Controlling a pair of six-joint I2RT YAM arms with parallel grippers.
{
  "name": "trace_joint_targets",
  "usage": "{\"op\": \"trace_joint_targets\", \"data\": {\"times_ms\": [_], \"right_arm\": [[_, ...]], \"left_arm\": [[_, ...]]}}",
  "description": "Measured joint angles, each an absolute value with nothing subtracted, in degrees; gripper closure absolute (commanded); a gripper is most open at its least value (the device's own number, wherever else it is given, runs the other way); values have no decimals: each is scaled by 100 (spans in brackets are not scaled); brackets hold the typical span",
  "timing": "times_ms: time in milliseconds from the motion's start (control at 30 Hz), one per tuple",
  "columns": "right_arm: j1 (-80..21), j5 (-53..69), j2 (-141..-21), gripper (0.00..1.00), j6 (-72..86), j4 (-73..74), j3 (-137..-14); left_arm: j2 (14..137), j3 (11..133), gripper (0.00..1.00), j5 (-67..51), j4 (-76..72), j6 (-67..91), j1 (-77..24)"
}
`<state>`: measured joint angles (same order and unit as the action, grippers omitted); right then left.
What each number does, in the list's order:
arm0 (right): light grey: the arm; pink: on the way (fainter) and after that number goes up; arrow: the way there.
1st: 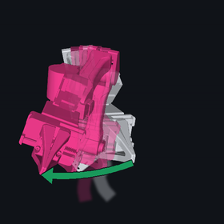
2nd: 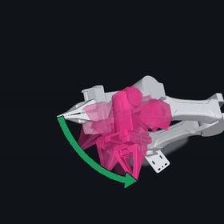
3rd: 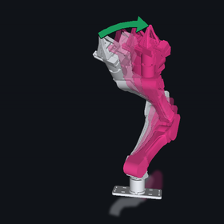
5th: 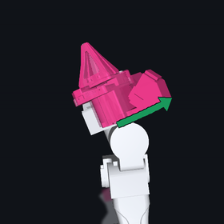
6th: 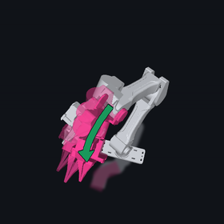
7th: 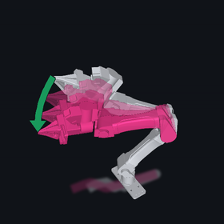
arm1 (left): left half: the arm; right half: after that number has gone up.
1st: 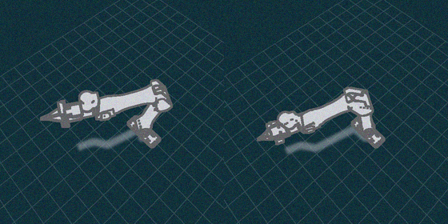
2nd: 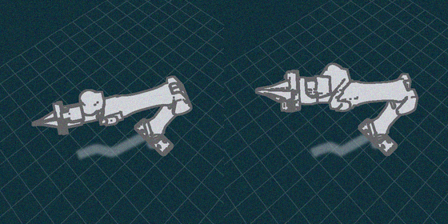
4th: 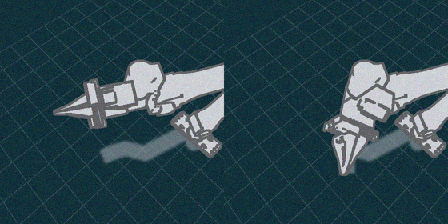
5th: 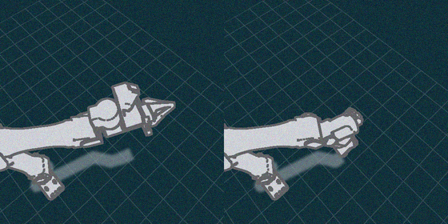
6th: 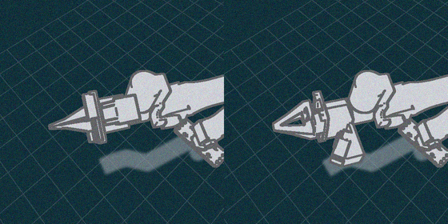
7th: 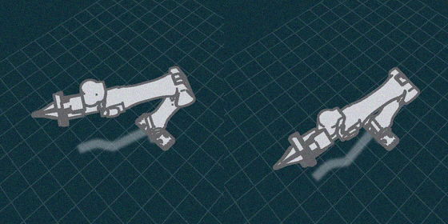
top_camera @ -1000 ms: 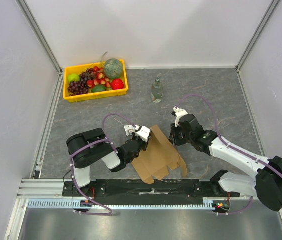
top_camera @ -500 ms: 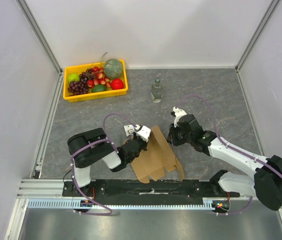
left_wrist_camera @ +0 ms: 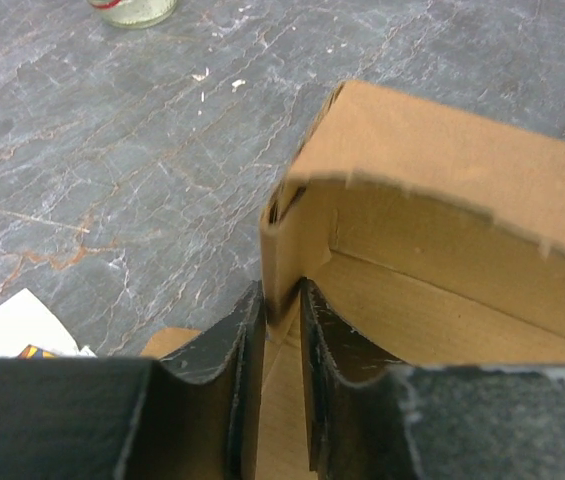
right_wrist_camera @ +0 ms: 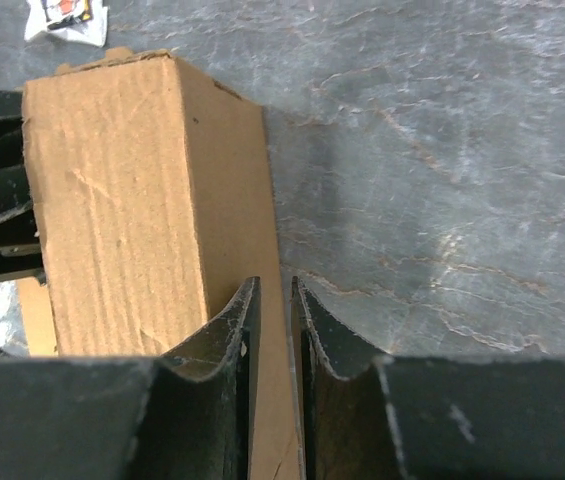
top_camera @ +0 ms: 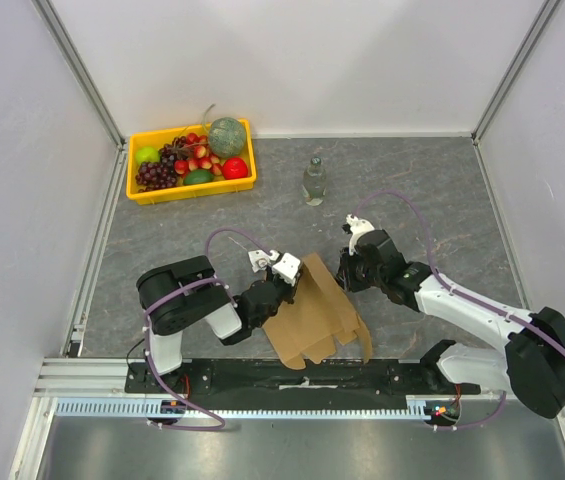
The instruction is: Fold the paper box
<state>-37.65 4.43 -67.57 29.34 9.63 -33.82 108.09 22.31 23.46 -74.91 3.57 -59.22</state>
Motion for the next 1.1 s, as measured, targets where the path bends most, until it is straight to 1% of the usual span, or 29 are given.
{"op": "trace_joint_targets", "data": {"times_ms": [167, 367, 467, 767, 1100], "right_arm": [[-3769, -54, -6781, 74, 2742, 1074, -3607], [-3769, -390, -6923, 74, 2477, 878, -4069], [-3769, -375, -6938, 76, 2410, 646, -4099], [-3771, 473, -7035, 79, 2425, -176, -3948], [-3776, 1031, -7185, 82, 2467, -585, -3820]], "left_arm": [[10805, 2112, 65, 2349, -7489, 412, -5922], [10805, 2108, 65, 2346, -7491, 449, -5922], [10805, 2097, 65, 2349, -7491, 449, -5922], [10805, 2097, 66, 2346, -7491, 454, -5922], [10814, 2097, 68, 2344, -7491, 460, -5922]]}}
